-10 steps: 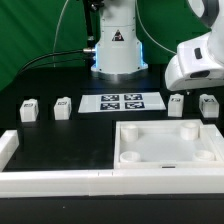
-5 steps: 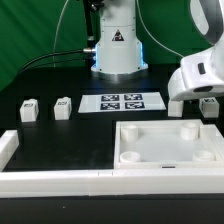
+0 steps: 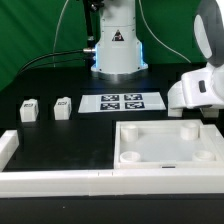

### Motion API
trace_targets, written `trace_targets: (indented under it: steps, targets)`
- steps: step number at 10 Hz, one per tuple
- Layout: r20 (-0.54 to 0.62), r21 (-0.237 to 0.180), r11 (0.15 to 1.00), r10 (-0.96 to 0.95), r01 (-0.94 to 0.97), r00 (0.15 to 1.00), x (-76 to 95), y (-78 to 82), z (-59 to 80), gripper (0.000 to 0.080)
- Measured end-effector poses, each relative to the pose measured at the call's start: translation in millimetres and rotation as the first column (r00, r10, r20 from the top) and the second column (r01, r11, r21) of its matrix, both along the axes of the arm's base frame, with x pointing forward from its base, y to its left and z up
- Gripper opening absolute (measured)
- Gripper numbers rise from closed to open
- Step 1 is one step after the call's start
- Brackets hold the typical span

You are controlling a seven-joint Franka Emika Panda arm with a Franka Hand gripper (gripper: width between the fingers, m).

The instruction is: Assemble one leg

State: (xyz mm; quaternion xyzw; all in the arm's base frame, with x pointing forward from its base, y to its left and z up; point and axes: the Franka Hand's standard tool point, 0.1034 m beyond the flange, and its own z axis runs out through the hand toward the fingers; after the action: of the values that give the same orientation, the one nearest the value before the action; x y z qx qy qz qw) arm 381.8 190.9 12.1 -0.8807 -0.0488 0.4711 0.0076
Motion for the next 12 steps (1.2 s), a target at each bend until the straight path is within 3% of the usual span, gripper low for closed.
trace_targets:
  steps: [5, 6, 7, 8, 9, 12]
  targets:
    - [0.026, 0.004, 1.0, -0.006, 0.005, 1.0, 0.1, 1.4, -7.1, 0.0649]
    - [0.026, 0.004, 1.0, -0.006, 0.005, 1.0, 0.1, 1.4, -7.1, 0.0513]
    - [0.026, 0.004, 1.0, -0.006, 0.005, 1.0, 0.1, 1.4, -7.1, 0.0513]
    - [0.026, 0.004, 1.0, -0.006, 0.005, 1.0, 0.1, 1.2, -7.1, 0.0375]
    - [0.025, 0.004, 1.0, -0.006, 0.006, 1.0, 0.2, 1.0, -7.1, 0.0292]
    - [0.025, 0.004, 1.0, -0.006, 0.006, 1.0, 0.2, 1.0, -7.1, 0.0292]
